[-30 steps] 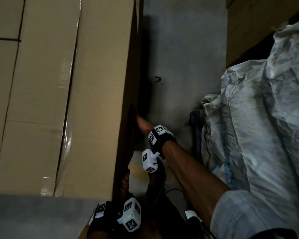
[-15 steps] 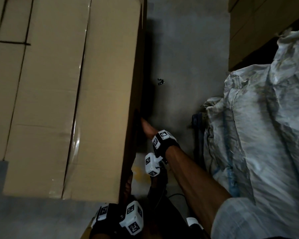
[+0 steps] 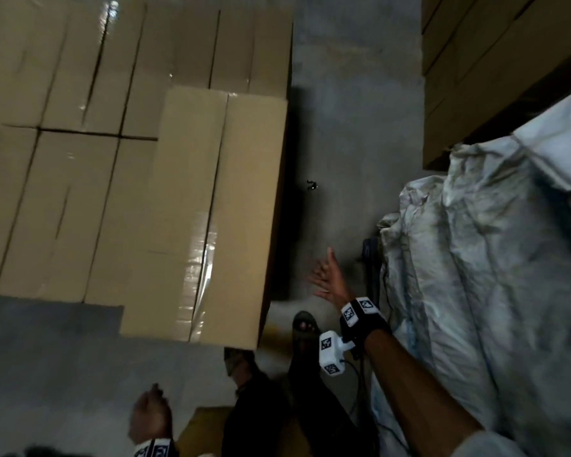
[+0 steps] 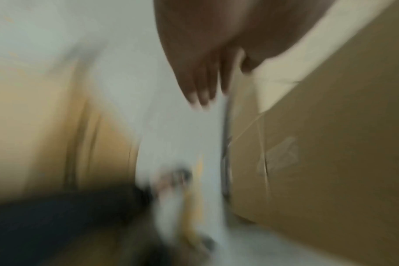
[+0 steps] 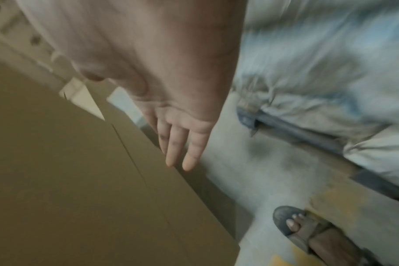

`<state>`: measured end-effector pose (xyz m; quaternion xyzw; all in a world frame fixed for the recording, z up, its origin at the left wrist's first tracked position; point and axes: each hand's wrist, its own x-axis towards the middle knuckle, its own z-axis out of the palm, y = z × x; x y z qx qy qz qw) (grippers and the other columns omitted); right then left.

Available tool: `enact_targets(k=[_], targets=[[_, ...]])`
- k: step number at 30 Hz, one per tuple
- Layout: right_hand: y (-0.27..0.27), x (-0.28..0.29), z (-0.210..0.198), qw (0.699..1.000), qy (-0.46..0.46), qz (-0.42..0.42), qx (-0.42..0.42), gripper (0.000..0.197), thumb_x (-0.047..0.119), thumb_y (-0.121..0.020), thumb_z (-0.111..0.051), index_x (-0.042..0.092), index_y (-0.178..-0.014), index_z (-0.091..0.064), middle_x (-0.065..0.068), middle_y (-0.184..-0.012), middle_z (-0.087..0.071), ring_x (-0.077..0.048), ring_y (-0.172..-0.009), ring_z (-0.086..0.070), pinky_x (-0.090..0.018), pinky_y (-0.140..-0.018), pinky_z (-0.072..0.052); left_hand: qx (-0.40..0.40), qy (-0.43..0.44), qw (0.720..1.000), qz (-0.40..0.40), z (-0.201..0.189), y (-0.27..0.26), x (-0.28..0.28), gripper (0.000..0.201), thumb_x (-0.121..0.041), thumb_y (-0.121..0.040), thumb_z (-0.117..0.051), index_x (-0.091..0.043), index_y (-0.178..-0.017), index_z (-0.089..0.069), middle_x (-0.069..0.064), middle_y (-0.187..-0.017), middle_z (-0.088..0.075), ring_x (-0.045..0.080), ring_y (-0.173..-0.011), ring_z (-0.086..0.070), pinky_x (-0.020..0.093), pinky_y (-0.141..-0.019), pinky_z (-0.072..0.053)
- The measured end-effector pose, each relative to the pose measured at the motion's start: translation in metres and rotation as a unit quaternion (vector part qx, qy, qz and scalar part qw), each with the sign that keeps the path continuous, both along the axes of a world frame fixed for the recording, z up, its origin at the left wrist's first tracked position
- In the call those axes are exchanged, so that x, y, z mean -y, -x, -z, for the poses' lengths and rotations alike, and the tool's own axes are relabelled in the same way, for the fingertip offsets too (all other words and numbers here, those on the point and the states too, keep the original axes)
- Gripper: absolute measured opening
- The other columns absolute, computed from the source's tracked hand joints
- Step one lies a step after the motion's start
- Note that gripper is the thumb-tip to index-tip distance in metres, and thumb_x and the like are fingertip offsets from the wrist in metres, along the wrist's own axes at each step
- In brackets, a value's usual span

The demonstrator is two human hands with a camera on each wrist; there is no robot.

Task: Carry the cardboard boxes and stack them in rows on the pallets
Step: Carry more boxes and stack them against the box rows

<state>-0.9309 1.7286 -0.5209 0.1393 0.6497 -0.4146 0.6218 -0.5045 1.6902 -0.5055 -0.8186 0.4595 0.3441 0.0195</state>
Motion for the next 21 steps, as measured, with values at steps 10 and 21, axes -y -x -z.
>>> enact_targets(k=[10, 21], targets=[[-0.005, 0.015, -0.188, 0.996, 0.059, -0.041, -0.046, 0.078, 0.067, -0.103, -0.015, 0.016, -0.162, -0.023, -0.008, -0.163, -0.036, -0.028, -0.146, -0.041, -0.045, -0.116, -0.03, -0.068, 0.13, 0.851, 0.504, -0.213, 0.054, 0.087, 0.046, -0.051, -0.097, -0.046, -0.022, -0.125, -0.068, 0.002, -0.121, -0.071, 0.024, -0.105, -0.068, 0.037, -0.089, -0.054], [-0.012, 0.087, -0.259, 0.977, 0.068, -0.159, -0.124, 0.075, 0.065, -0.103, -0.024, 0.015, -0.158, -0.034, -0.009, -0.158, -0.045, -0.029, -0.141, -0.047, -0.042, -0.108, -0.037, -0.175, 0.141, 0.8, 0.556, -0.289, 0.145, 0.152, 0.047, -0.053, -0.1, -0.052, -0.025, -0.136, -0.061, -0.002, -0.129, -0.068, 0.016, -0.112, -0.065, 0.031, -0.089, -0.052]])
